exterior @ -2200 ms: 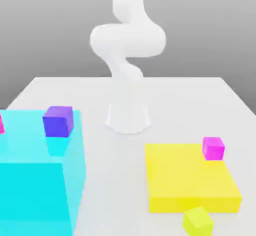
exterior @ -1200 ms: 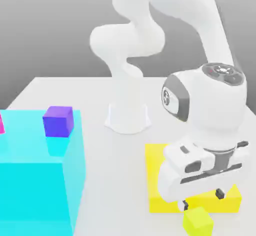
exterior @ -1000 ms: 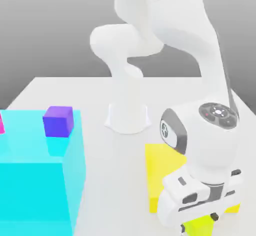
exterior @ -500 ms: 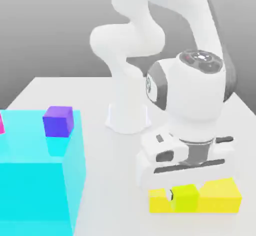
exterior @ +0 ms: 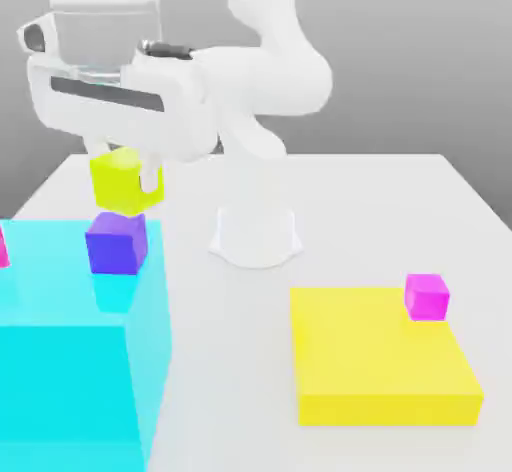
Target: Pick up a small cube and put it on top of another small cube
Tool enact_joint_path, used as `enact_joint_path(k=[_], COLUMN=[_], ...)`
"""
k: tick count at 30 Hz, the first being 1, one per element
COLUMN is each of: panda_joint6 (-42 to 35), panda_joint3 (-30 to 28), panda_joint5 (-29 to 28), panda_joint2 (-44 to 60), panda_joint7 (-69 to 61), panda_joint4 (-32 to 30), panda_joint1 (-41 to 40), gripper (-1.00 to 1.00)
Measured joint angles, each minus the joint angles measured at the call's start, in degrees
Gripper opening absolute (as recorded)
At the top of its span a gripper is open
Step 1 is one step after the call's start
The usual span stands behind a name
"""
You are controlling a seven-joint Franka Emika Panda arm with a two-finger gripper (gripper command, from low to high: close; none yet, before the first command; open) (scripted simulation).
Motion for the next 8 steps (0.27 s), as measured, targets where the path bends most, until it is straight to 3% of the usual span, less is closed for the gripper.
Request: enact_joint_path(k=[2,3,8], panda_joint6=[3.80,5.97,5.97], panda_joint3=[-0.30,-0.38,-0.38], panda_joint5=[-0.02,-0.02,-0.01], panda_joint2=[1.05,1.78,1.78], panda_joint7=[0.19,0.18,0.18], panda_joint4=[-2.77,-4.20,-4.20], panda_joint1=[-0.43,-0.55,-0.55], gripper=[-1.00,1.00,1.00])
